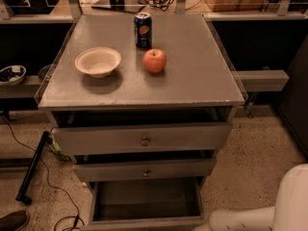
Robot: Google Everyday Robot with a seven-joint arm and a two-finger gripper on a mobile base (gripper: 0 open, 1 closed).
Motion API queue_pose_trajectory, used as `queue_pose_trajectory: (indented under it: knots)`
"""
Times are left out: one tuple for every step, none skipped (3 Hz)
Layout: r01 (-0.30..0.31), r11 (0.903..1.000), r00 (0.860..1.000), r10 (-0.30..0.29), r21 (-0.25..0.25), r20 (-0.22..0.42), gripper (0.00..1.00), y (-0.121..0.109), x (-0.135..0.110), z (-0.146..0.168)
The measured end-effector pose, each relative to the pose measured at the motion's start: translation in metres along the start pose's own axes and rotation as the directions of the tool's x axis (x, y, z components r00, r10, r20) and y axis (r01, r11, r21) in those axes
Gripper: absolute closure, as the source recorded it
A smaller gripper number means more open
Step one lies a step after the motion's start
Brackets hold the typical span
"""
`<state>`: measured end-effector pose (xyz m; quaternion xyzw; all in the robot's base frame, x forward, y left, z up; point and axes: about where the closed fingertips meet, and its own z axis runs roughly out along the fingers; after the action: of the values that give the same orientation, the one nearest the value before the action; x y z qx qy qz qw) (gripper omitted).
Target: Close bottom drawer
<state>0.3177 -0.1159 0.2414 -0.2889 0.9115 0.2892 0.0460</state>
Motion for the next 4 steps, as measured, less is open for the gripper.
queue_pose_trajectory:
  knots:
    - [-0.092,0.9957,0.996,0.092,-0.012,-0.018,1.00,-0.025,0.021,0.028]
    - [-0.092,0.9957,0.996,0.092,-0.012,-0.018,1.00,-0.025,0.021,0.028]
    - [-0.105,0.9944,0.995,0.105,-0.012,0.004,1.00,-0.029,0.011,0.042]
    - [-0.086,0.9963,0.995,0.086,-0.001,0.057,1.00,-0.035,-0.018,0.050]
